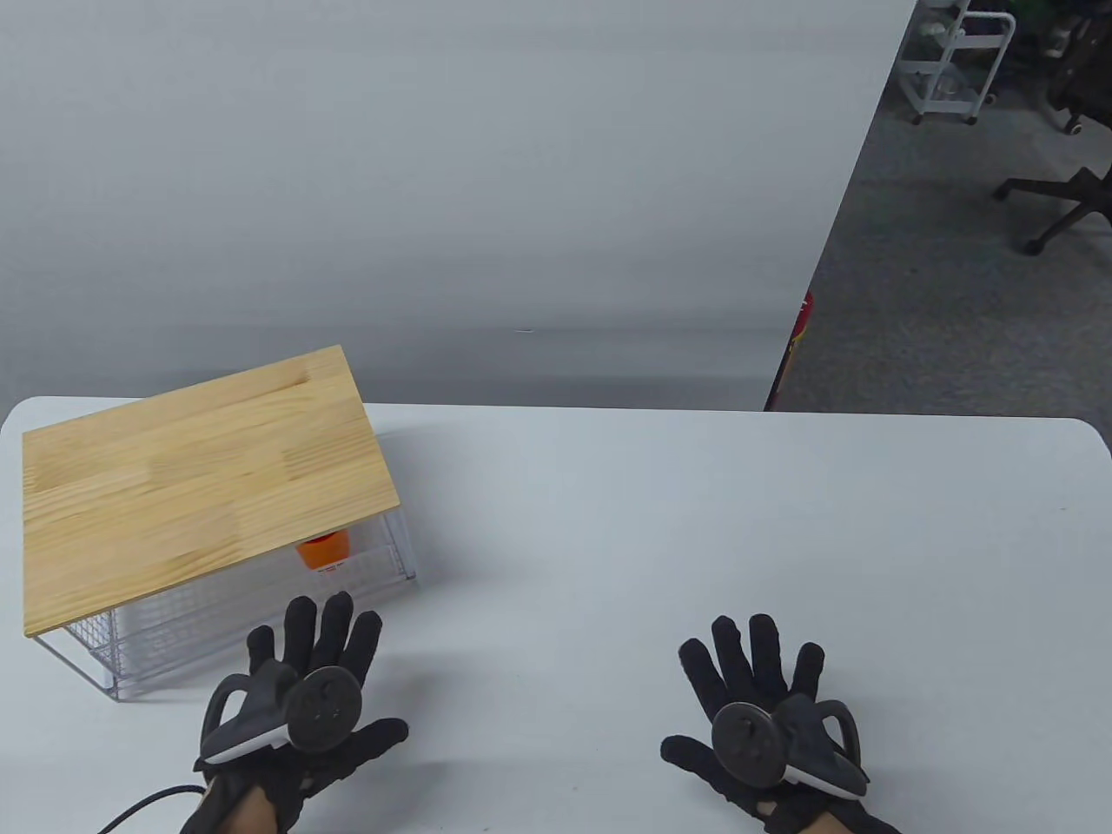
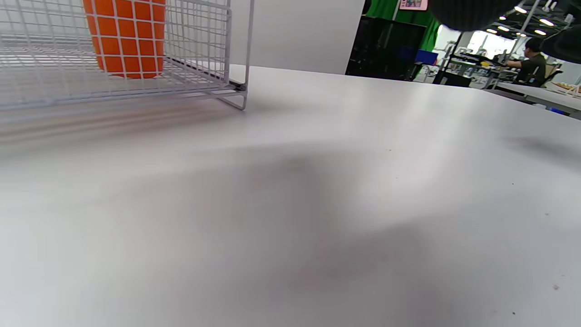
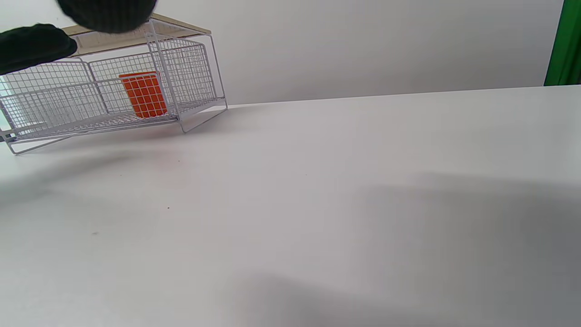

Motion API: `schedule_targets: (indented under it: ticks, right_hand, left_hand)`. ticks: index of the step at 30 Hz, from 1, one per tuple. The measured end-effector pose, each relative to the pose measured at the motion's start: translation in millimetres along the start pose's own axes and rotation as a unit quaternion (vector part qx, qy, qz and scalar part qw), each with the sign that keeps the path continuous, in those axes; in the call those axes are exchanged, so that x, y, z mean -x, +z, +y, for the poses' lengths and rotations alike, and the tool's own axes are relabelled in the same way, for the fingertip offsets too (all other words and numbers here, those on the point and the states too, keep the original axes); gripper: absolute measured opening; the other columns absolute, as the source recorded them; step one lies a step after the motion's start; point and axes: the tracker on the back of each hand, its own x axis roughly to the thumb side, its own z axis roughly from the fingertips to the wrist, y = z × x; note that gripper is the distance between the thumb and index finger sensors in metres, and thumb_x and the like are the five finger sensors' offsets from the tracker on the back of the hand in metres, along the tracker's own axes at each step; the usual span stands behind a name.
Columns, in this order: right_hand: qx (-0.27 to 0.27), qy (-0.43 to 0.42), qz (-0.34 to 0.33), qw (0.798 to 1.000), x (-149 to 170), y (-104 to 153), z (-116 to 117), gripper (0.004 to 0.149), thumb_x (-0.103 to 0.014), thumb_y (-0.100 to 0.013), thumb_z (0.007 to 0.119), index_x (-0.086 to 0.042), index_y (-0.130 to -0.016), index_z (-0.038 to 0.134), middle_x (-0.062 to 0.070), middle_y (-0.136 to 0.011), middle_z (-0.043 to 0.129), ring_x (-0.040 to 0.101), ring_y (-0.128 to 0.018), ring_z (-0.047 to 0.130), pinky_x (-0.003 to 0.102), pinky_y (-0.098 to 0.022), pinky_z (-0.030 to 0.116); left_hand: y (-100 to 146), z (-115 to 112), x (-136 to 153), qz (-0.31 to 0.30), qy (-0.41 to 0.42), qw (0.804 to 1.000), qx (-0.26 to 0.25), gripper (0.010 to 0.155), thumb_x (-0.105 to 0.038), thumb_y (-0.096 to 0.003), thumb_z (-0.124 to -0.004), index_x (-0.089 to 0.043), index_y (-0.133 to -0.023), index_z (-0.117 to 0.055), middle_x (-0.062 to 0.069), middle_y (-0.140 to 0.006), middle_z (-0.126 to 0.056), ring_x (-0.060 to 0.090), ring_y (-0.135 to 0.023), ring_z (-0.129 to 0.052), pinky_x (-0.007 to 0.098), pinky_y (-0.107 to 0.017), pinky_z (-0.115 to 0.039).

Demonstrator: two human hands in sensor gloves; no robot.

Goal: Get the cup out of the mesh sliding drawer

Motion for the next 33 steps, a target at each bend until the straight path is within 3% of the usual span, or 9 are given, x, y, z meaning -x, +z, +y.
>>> schedule_targets:
  ticks: [7, 10, 15, 19, 26, 33]
  right_hand:
    - [0.004, -0.004, -0.001, 1.000, 0, 1, -1, 0.093, -0.071, -0.048, 0.055, -0.015, -0.114, 0.021, 0.031, -0.119, 0.012, 0.063, -0.097, 0.000, 0.087, -0.053, 0.006]
    - [0.005, -0.002, 0.000, 1.000, 0, 2, -1, 0.092, -0.070, -0.048, 0.056, -0.015, -0.113, 0.022, 0.031, -0.119, 0.012, 0.063, -0.097, 0.000, 0.087, -0.053, 0.006]
    - [0.010, -0.005, 0.002, 1.000, 0, 3, -1, 0.092, -0.068, -0.049, 0.057, -0.014, -0.113, 0.021, 0.031, -0.118, 0.013, 0.062, -0.097, 0.001, 0.086, -0.053, 0.007]
    - [0.005, -0.009, 0.002, 1.000, 1, 2, 1, 0.091, -0.068, -0.049, 0.058, -0.014, -0.113, 0.021, 0.031, -0.118, 0.013, 0.062, -0.097, 0.001, 0.086, -0.054, 0.007]
    - [0.010, -0.010, 0.002, 1.000, 1, 3, 1, 0.092, -0.068, -0.049, 0.058, -0.014, -0.112, 0.020, 0.031, -0.118, 0.013, 0.062, -0.097, 0.002, 0.086, -0.054, 0.007]
    - [0.013, -0.013, 0.005, 1.000, 2, 5, 0, 0.091, -0.067, -0.049, 0.059, -0.014, -0.112, 0.021, 0.031, -0.118, 0.013, 0.062, -0.097, 0.002, 0.086, -0.054, 0.008]
  left_hand:
    - [-9, -2, 21, 0.041, 0.009, 0.999, 0.032, 0.107, -0.071, -0.0544, -0.056, -0.006, -0.109, 0.010, 0.031, -0.109, 0.014, 0.068, -0.092, 0.011, 0.086, -0.055, -0.004]
    - [-13, 2, 35, 0.047, 0.033, 0.998, 0.013, 0.107, -0.069, -0.0541, -0.058, -0.006, -0.108, 0.010, 0.031, -0.108, 0.014, 0.069, -0.092, 0.011, 0.085, -0.056, -0.004]
    - [-21, 9, 58, 0.084, 0.007, 0.996, 0.015, 0.105, -0.069, -0.0534, -0.059, -0.008, -0.109, 0.006, 0.030, -0.110, 0.012, 0.068, -0.094, 0.009, 0.085, -0.058, -0.006]
    - [-27, 12, 70, 0.101, -0.008, 0.995, -0.016, 0.104, -0.068, -0.0531, -0.061, -0.008, -0.111, 0.002, 0.030, -0.113, 0.008, 0.069, -0.097, 0.007, 0.085, -0.059, -0.009]
    - [-38, 16, 97, 0.156, 0.013, 0.988, -0.009, 0.102, -0.063, -0.0554, -0.061, -0.009, -0.111, 0.004, 0.032, -0.113, 0.012, 0.070, -0.096, 0.010, 0.086, -0.059, -0.009]
    - [-52, 14, 107, 0.175, 0.010, 0.984, -0.006, 0.098, -0.061, -0.0565, -0.063, -0.009, -0.115, -0.004, 0.033, -0.117, 0.002, 0.070, -0.098, 0.004, 0.087, -0.060, -0.012]
